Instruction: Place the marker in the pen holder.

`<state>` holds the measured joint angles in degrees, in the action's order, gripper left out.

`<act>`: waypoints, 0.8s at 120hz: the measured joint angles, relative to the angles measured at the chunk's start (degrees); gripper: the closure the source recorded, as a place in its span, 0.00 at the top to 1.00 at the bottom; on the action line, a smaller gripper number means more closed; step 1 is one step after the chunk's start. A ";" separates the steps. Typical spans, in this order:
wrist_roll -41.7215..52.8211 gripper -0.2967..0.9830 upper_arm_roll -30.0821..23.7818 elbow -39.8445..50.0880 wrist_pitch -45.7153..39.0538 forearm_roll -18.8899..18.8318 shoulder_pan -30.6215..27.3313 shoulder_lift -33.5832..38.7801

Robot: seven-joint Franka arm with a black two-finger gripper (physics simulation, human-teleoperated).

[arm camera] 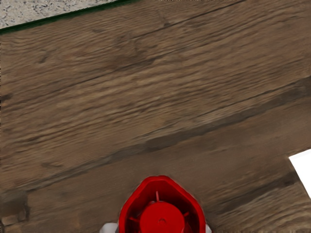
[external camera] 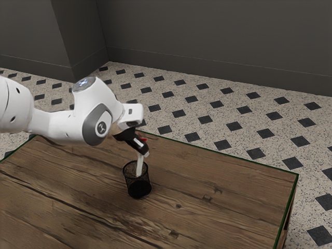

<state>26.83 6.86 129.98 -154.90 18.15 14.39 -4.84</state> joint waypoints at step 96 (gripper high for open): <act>-14.01 0.76 -15.72 -42.13 62.00 -24.87 -24.16 1.17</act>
<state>12.82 -8.86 87.85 -92.90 -6.72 -9.77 -3.67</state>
